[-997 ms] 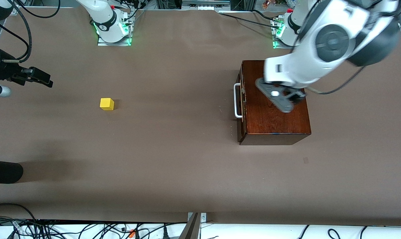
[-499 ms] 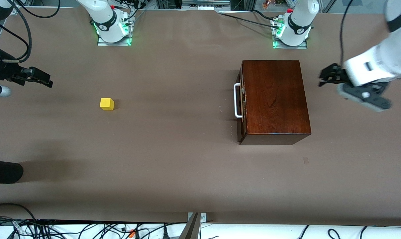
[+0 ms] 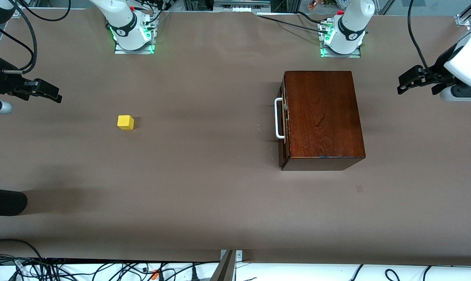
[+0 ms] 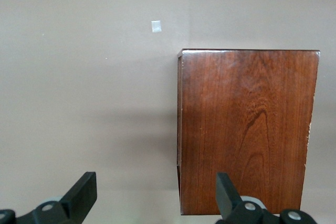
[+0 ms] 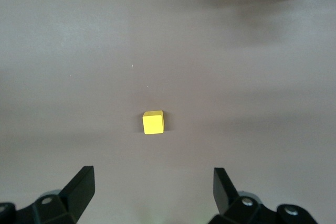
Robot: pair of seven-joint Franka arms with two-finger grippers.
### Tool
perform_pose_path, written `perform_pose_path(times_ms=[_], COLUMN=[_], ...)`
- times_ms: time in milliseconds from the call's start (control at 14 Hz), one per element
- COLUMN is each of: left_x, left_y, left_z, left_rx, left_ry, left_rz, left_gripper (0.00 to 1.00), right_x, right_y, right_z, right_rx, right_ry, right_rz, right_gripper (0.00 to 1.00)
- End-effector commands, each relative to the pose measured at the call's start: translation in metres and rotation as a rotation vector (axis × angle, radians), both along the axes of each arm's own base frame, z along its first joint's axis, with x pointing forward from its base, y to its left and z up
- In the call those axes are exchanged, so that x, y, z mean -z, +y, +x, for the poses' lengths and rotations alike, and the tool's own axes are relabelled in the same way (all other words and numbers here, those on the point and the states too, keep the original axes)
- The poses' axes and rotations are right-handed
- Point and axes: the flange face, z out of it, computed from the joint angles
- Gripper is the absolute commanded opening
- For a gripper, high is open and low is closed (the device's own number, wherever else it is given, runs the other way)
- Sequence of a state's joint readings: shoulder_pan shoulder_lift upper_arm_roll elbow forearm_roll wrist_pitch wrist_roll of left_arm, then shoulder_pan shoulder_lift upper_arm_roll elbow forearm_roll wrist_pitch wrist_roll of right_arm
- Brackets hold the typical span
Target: Open drawer, take yellow block, close drawer
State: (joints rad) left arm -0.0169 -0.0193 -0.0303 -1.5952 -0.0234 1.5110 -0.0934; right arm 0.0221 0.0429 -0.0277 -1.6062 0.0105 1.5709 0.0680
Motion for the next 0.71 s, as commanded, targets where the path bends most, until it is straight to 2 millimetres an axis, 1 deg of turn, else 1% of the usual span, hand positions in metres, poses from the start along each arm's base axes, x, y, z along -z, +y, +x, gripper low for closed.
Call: perform_pose_path(times_ms=[0,285,641], left_x=[0.0012,0.0003,0.0021], left_y=[0.0031,0.0024,0.0066], left_z=[-0.0065,-0.0084,-0.0098], left_rx=[-0.028,-0.015,-0.018], left_ry=[-0.009,-0.003,0.012], left_rz=[-0.002,-0.002,-0.002], left_gripper=[1.0,1.0,1.0], right_x=[-0.0084,-0.0092,-0.0092], right_y=[-0.0019,-0.0019,-0.0019], right_z=[0.0001,-0.0005,-0.0005], right_rx=[0.015,0.015,0.015], right_ry=[-0.014,-0.014,-0.014], right_rz=[0.018,0.018,0.018], right_gripper=[1.0,1.0,1.0])
